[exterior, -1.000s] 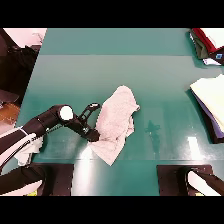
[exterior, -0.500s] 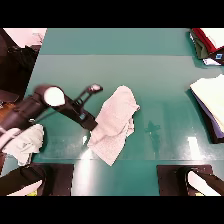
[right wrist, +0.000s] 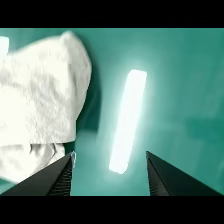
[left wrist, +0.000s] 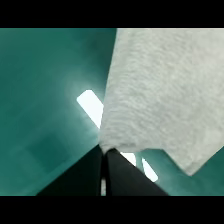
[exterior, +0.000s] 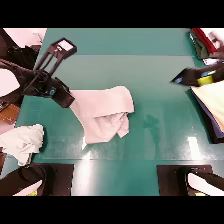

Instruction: Fold the shirts.

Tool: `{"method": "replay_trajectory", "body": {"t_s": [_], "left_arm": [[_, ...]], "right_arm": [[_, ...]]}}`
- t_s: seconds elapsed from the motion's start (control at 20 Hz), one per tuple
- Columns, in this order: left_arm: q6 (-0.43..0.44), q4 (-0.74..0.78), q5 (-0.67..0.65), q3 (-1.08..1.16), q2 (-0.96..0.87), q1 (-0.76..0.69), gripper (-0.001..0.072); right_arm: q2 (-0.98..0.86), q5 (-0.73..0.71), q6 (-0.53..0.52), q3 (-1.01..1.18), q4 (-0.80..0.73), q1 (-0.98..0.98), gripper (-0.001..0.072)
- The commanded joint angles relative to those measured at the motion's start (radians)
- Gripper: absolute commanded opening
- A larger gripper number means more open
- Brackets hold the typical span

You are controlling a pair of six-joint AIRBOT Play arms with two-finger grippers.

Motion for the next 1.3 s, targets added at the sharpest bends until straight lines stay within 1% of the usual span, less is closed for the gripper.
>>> {"method": "replay_trajectory", "body": {"t_s": [0.0, 0.1, 0.2, 0.25, 0.35, 0.5, 0.55, 0.6, 0.65, 0.7, 0.75, 0.85, 0.95, 1.1, 1.15, 1.25], "left_arm": [[-0.055, 0.079, -0.009, 0.013, 0.005, 0.000, 0.0024], [-0.090, 0.076, -0.008, 0.013, 0.005, 0.000, 0.0024], [-0.109, 0.076, -0.008, 0.013, 0.005, 0.000, 0.0024], [-0.113, 0.074, -0.009, 0.013, 0.005, 0.000, 0.0024], [-0.113, 0.072, -0.009, 0.013, 0.005, 0.000, 0.0024], [-0.113, 0.072, -0.010, 0.013, 0.005, 0.000, 0.0024], [-0.113, 0.072, -0.009, 0.013, 0.005, 0.000, 0.0024], [-0.113, 0.072, -0.009, 0.013, 0.005, 0.000, 0.0024], [-0.113, 0.072, -0.010, 0.013, 0.005, 0.000, 0.0024], [-0.113, 0.071, -0.012, 0.013, 0.005, 0.000, 0.0024], [-0.116, 0.072, -0.013, 0.013, 0.005, 0.000, 0.0024], [-0.120, 0.080, -0.016, 0.023, 0.005, 0.000, 0.0024], [-0.120, 0.110, -0.026, 0.095, 0.005, 0.000, 0.0024], [-0.119, 0.124, -0.024, 0.317, 0.005, 0.000, 0.0024], [-0.120, 0.116, -0.016, 0.404, 0.005, 0.000, 0.0024], [-0.120, 0.072, 0.000, 0.556, 0.005, 0.000, 0.0024]], "right_arm": [[-0.114, -0.151, -0.011, -0.192, 0.135, 0.106, 0.0518], [-0.196, -0.240, -0.065, -0.250, 0.253, 0.164, 0.0518], [-0.276, -0.269, -0.129, -0.261, 0.368, 0.223, 0.0518], [-0.311, -0.272, -0.144, -0.254, 0.407, 0.252, 0.0518], [-0.367, -0.274, -0.156, -0.226, 0.439, 0.307, 0.0518], [-0.422, -0.275, -0.156, -0.178, 0.438, 0.372, 0.0517], [-0.433, -0.278, -0.156, -0.169, 0.438, 0.387, 0.0504], [-0.439, -0.280, -0.159, -0.162, 0.437, 0.397, 0.0398], [-0.440, -0.284, -0.161, -0.156, 0.437, 0.404, 0.0245], [-0.439, -0.280, -0.180, -0.145, 0.437, 0.403, 0.0078], [-0.434, -0.272, -0.187, -0.127, 0.435, 0.398, 0.0013], [-0.389, -0.270, -0.187, -0.087, 0.434, 0.365, 0.0012], [-0.303, -0.270, -0.182, -0.023, 0.413, 0.304, 0.0011], [-0.122, -0.268, -0.093, 0.135, 0.235, 0.192, 0.0011], [-0.063, -0.268, -0.073, 0.195, 0.177, 0.157, 0.0011], [0.037, -0.270, -0.061, 0.307, 0.119, 0.104, 0.0012]]}}
